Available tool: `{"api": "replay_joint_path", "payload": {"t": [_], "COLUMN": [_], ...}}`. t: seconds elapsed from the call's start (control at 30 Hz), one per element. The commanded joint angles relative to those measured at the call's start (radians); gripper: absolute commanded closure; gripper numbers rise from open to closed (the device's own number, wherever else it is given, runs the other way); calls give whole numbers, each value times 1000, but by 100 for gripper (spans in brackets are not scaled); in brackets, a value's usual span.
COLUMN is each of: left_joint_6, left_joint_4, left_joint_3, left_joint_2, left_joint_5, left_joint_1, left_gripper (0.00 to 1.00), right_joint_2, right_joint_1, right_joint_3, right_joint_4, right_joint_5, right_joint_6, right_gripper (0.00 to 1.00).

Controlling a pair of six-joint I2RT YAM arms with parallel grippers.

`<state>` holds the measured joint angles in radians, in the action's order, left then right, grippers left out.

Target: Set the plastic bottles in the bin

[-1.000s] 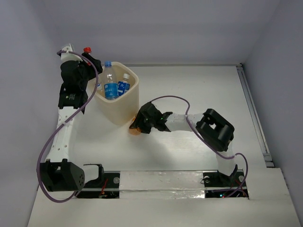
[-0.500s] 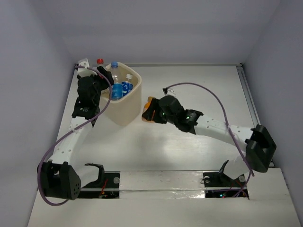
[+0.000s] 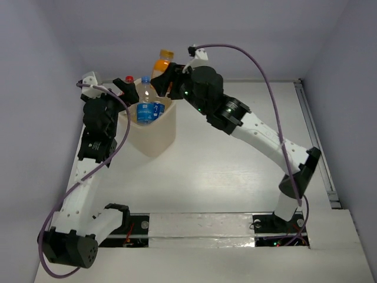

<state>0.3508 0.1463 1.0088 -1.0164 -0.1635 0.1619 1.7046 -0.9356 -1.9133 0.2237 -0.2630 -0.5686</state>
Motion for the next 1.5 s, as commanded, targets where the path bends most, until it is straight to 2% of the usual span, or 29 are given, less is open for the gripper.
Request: {"api": "replay_joint_path", "payload": {"t": [0.0,0.1,0.2,0.3,0.33,0.47,0.5,0.57,0.77,1.03,1.13,1.2,1.23,1.27,1.3,1.47], "left_joint_6": [59,74,77,88,91,105,106,108,103,114,137,154,168,177,186,238], "left_joint_4": [-19,-54,-89,-105,-109,-120,-122,-125,-131,-136,-145,-178,-189,-201,-229,-320], "left_joint_3": [45,31,31,31,33,34,34,39,33,53,79,112,140,154,168,243], "left_joint_2": [78,110,140,170,177,184,187,188,191,193,191,190,191,193,194,254], "left_joint_5": [28,39,39,42,45,53,51,50,45,47,56,71,76,85,88,96], "left_joint_1": [4,4,4,4,4,4,4,4,4,4,4,4,4,4,4,4], "left_gripper": [1,1,1,1,1,1,1,1,1,1,1,1,1,1,1,1], "right_joint_2": [163,275,311,306,308,300,296,287,247,170,89,26,-58,-107,-159,-524], "right_joint_1": [4,4,4,4,4,4,4,4,4,4,4,4,4,4,4,4], "right_joint_3": [-145,-248,-227,-167,-162,-171,-173,-193,-219,-205,-175,-138,-69,-26,21,340], "right_joint_4": [74,162,197,189,190,189,186,189,193,198,174,154,123,109,92,29], "right_joint_5": [47,47,15,-10,-19,-35,-36,-44,-70,-85,-82,-85,-96,-110,-122,-257], "right_joint_6": [78,90,82,78,79,87,90,96,110,101,93,93,99,101,102,131], "right_gripper": [68,68,66,50,37,14,12,8,5,5,12,37,56,90,98,100]}}
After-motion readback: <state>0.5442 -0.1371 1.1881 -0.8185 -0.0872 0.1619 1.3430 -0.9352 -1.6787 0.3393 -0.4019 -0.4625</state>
